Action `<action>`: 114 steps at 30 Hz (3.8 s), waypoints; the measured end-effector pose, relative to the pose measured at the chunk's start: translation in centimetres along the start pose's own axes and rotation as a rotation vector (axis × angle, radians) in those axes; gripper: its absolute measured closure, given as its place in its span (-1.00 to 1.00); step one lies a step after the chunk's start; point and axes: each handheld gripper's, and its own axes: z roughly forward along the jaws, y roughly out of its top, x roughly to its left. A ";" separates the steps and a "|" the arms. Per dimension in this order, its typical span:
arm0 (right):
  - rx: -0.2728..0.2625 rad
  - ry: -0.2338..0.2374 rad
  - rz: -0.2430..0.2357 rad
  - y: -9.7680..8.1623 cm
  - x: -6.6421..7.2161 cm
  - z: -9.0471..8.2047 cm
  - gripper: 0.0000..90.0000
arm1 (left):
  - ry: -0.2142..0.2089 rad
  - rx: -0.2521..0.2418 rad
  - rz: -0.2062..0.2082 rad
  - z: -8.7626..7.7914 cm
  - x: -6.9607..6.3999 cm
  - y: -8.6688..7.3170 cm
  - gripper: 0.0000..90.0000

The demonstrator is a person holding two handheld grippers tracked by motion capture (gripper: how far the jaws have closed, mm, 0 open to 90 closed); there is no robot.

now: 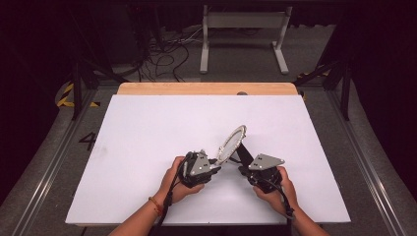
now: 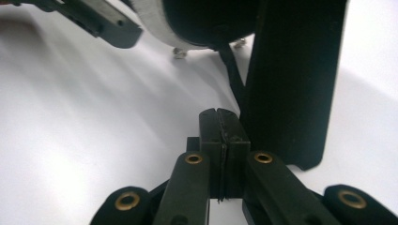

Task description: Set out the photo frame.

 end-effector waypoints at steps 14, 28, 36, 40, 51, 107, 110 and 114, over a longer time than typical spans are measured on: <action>0.012 -0.032 0.020 -0.6 -1.5 0.4 0.99 | -0.019 0.021 -0.003 -0.4 1.0 -0.5 0.60; 0.009 -0.033 0.023 -0.7 -1.8 0.4 0.98 | -0.015 0.044 -0.007 -0.3 1.1 -0.6 0.63; -0.004 -0.016 0.036 -0.6 -1.8 0.3 0.83 | -0.001 0.045 -0.004 -0.5 1.5 -0.7 0.71; -0.051 0.011 0.039 0.0 -1.0 -0.3 0.67 | -0.001 0.046 -0.005 -0.6 1.6 -0.7 0.70; -0.150 0.024 0.115 2.0 0.5 0.0 -0.02 | 0.001 0.045 -0.009 -0.7 1.6 -0.7 0.66; -0.192 0.068 0.233 2.0 0.7 1.9 0.35 | 0.000 0.046 -0.021 -1.6 2.6 -1.0 0.56; -0.190 0.094 0.223 1.9 0.4 1.8 0.39 | 0.005 0.047 -0.016 -1.6 2.7 -1.0 0.55; -0.188 0.129 0.200 1.7 0.1 1.5 0.46 | 0.006 0.050 -0.025 -1.6 2.7 -1.0 0.55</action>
